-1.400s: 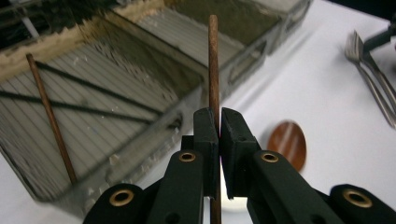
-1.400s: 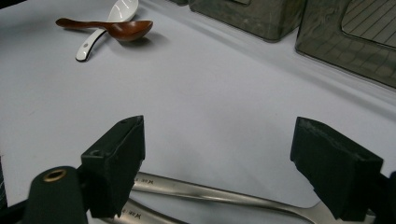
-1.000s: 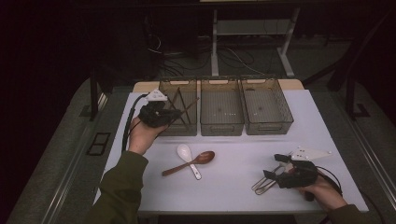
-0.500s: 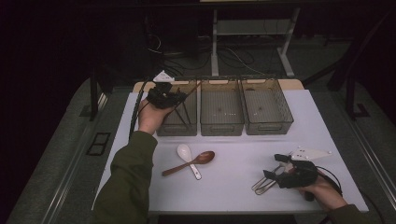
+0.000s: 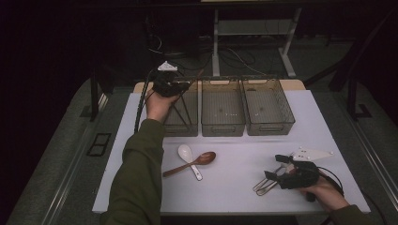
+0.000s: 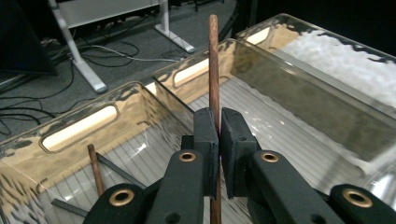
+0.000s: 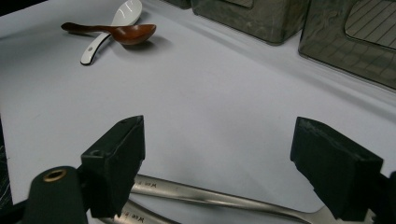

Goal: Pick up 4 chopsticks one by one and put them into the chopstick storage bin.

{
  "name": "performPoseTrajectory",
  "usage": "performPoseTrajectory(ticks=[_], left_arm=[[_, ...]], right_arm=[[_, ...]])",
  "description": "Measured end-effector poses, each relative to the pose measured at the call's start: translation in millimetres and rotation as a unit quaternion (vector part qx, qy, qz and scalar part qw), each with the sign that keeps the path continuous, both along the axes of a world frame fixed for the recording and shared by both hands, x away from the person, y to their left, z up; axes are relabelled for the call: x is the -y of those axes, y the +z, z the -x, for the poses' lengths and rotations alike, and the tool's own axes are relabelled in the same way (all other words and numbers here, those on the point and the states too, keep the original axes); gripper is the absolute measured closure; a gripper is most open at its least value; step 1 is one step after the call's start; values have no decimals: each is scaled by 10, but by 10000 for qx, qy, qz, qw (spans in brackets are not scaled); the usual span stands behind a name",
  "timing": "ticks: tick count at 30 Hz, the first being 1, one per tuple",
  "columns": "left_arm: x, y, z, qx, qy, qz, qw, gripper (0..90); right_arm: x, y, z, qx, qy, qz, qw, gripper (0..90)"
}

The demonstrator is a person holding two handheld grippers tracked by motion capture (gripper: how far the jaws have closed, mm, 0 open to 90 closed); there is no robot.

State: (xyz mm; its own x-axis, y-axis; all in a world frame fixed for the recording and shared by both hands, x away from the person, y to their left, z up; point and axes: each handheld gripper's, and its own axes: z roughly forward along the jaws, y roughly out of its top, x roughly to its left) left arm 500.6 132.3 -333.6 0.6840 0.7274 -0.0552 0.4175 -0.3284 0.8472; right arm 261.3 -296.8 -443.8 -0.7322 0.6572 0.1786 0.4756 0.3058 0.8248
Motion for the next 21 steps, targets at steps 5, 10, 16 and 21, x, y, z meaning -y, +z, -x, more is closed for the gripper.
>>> performPoseTrajectory(ticks=[5, 10, 16, 21], left_arm=[[-8, -119, -121, 4, 158, 215, 9996, 845], [22, -262, -173, -136, 109, -182, 9997, 844], [70, -351, -189, -235, 148, -404, 9988, 838], [83, -382, -182, -333, 173, -458, 9982, 667]], right_arm=[[3, 3, 4, 10, 49, -12, 10000, 173], [12, 3, 3, 6, 42, -22, 10000, 174], [22, 10, 10, 16, 39, -32, 10000, 174], [22, 11, 11, 21, 32, -29, 10000, 173]])
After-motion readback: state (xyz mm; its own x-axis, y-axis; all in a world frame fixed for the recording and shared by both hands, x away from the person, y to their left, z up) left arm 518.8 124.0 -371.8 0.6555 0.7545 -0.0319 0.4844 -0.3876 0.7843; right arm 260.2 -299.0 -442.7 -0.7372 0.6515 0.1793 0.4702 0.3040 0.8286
